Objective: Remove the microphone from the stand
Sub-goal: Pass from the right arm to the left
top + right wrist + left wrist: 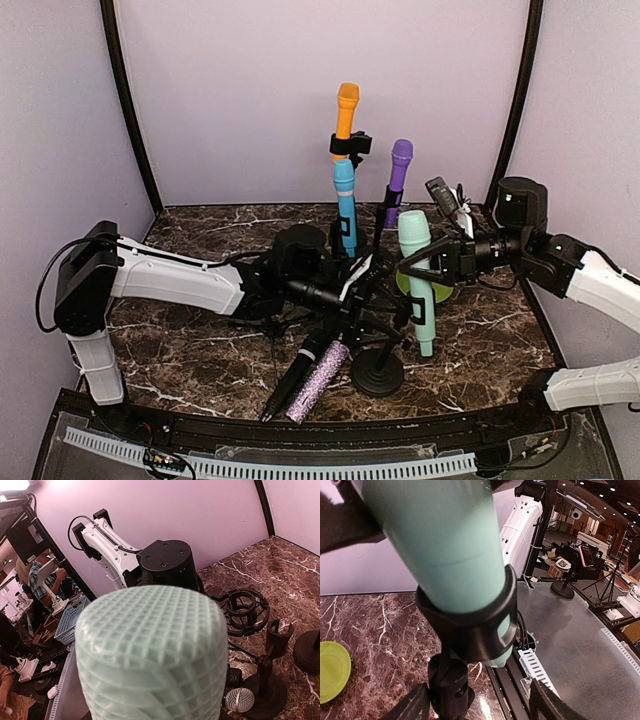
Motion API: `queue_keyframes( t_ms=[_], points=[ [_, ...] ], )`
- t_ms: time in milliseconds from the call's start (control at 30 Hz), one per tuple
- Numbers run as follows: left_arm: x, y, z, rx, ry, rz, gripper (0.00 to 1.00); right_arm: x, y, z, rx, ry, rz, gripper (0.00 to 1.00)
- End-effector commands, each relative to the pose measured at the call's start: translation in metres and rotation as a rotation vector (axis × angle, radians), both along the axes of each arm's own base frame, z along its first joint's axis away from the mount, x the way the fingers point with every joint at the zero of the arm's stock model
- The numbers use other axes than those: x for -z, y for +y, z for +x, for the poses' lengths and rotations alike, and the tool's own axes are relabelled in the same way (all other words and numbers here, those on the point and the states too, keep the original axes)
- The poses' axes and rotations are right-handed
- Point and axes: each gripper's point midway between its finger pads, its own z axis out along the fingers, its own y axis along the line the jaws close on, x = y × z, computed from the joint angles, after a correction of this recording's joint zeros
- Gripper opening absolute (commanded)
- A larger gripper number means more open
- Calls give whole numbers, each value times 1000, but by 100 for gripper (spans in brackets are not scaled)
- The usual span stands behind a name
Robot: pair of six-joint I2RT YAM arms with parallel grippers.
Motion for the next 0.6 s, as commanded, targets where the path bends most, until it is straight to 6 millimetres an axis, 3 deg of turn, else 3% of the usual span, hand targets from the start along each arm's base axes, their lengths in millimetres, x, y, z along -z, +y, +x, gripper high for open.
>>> queue_keyframes(
  t_ms=[0, 133, 267, 433, 567],
  points=[
    [-16, -9, -6, 42, -22, -66, 70, -35, 3, -8, -52, -102, 106, 0],
    [-15, -14, -4, 33, -30, -68, 69, -33, 4, -7, -52, -97, 104, 0],
    [-18, -16, -2, 19, -33, -84, 60, -32, 4, -6, -48, -98, 103, 0],
    [-18, -16, -2, 6, 5, -94, 32, -31, 4, -3, -29, -92, 96, 0],
    [-18, -15, -2, -9, 10, -102, 9, -33, 1, -2, 3, -95, 87, 18]
  ],
)
